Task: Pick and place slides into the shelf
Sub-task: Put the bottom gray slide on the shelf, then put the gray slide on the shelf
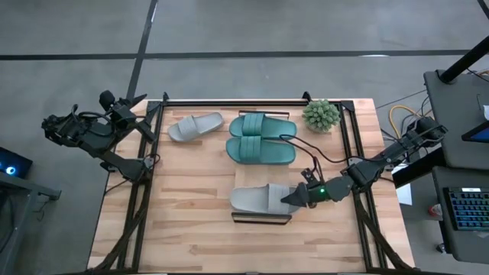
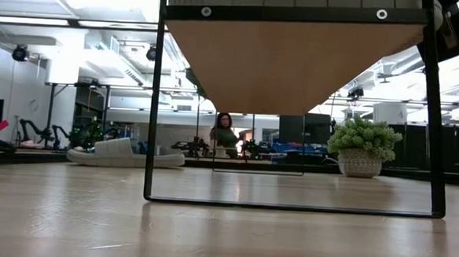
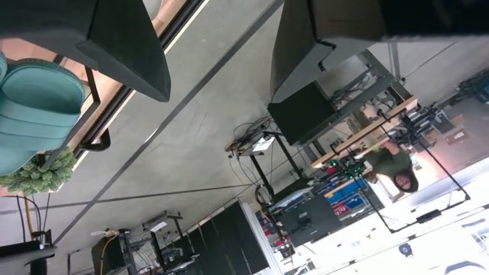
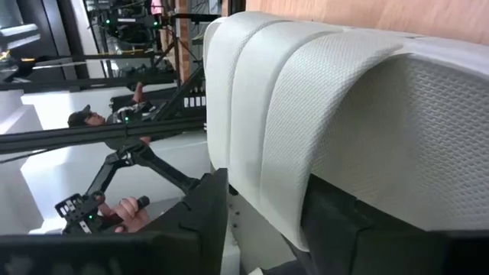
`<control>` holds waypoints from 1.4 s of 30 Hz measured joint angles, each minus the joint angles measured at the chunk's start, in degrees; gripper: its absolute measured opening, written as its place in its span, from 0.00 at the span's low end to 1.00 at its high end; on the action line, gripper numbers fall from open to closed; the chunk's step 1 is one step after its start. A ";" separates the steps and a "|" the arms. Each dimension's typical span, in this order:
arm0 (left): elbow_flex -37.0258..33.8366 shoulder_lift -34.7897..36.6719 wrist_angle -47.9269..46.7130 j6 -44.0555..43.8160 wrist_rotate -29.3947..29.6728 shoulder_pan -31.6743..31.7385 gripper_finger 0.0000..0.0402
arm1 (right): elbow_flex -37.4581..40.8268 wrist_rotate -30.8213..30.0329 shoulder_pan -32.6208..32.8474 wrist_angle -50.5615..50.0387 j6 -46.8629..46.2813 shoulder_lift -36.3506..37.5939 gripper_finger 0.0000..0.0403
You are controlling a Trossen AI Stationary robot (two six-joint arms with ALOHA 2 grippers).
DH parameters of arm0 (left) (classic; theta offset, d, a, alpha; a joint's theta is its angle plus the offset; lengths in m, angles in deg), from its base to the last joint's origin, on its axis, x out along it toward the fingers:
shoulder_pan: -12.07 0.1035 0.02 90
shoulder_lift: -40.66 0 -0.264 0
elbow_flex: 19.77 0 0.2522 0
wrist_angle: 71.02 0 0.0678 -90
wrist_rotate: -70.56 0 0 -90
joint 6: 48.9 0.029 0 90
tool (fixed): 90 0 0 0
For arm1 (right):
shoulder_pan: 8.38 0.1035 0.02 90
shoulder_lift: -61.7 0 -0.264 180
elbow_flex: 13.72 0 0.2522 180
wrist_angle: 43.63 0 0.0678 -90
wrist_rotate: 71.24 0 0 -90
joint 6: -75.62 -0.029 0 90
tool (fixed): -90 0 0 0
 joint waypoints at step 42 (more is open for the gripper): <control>0.00 0.00 0.00 0.00 0.15 0.01 0.52 | -0.02 2.15 0.00 -3.84 -0.11 4.20 0.53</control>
